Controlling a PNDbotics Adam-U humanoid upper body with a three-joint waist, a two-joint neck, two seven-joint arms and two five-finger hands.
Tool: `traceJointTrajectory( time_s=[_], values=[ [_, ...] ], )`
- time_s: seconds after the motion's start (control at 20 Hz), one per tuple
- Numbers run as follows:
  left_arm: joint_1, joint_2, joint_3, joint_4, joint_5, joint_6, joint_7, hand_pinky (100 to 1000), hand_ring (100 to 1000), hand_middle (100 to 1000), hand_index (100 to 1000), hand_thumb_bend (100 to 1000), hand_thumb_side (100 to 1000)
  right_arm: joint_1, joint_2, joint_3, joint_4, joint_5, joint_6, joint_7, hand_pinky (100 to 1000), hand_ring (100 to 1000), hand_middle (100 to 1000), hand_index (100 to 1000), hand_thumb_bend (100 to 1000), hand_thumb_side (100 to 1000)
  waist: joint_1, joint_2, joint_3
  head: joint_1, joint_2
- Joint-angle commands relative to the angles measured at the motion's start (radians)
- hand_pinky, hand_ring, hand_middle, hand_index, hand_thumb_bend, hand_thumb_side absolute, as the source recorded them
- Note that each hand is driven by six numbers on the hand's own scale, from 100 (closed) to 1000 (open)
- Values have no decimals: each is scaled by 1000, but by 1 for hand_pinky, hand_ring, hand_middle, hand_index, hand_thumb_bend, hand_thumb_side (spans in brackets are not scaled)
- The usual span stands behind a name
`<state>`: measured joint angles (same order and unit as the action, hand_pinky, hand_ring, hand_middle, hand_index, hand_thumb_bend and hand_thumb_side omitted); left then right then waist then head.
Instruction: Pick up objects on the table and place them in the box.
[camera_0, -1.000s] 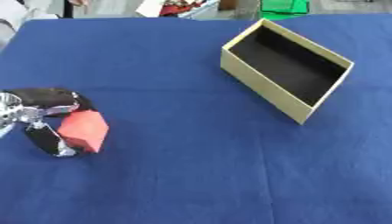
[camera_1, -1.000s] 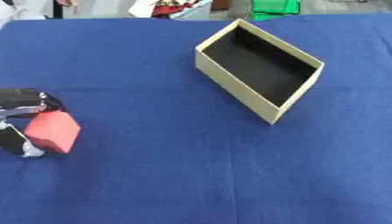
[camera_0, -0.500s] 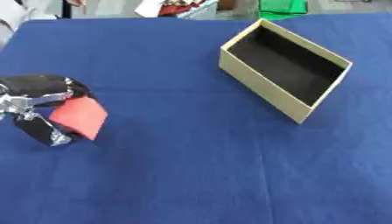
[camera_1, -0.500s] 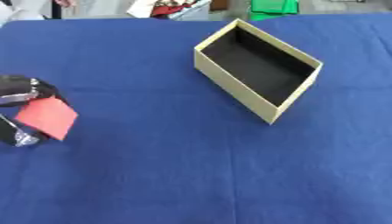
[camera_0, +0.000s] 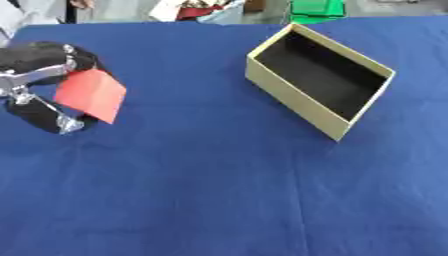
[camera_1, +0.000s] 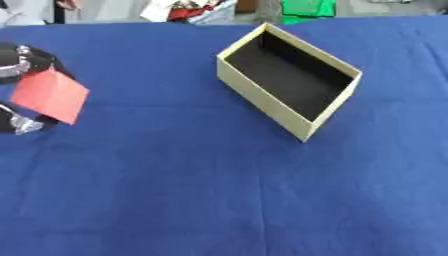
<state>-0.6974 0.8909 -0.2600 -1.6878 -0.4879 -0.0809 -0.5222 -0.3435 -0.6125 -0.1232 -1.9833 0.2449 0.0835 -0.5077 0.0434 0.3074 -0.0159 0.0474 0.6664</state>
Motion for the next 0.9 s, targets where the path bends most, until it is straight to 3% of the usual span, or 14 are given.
traceJointTrajectory(
  time_s=[0.05, 0.5, 0.9],
  values=[
    [-70, -30, 16, 24, -6, -14, 14, 536, 576, 588, 752, 159, 100, -14, -24, -8, -17, 0, -4, 0, 793, 781, 779, 811, 100, 939, 0, -25, -6, -1, -8],
    [-267, -204, 23, 214, -12, -76, -13, 514, 577, 590, 756, 100, 100, -37, -19, 1, -17, -5, -11, 9, 793, 781, 779, 810, 100, 939, 12, -31, -56, 18, -9],
    [-377, -372, 59, 342, -84, -144, 1, 511, 581, 599, 762, 100, 111, -68, -5, 7, -17, -10, -21, 13, 792, 781, 780, 810, 100, 940, 19, -20, -101, 49, -25]
  ],
)
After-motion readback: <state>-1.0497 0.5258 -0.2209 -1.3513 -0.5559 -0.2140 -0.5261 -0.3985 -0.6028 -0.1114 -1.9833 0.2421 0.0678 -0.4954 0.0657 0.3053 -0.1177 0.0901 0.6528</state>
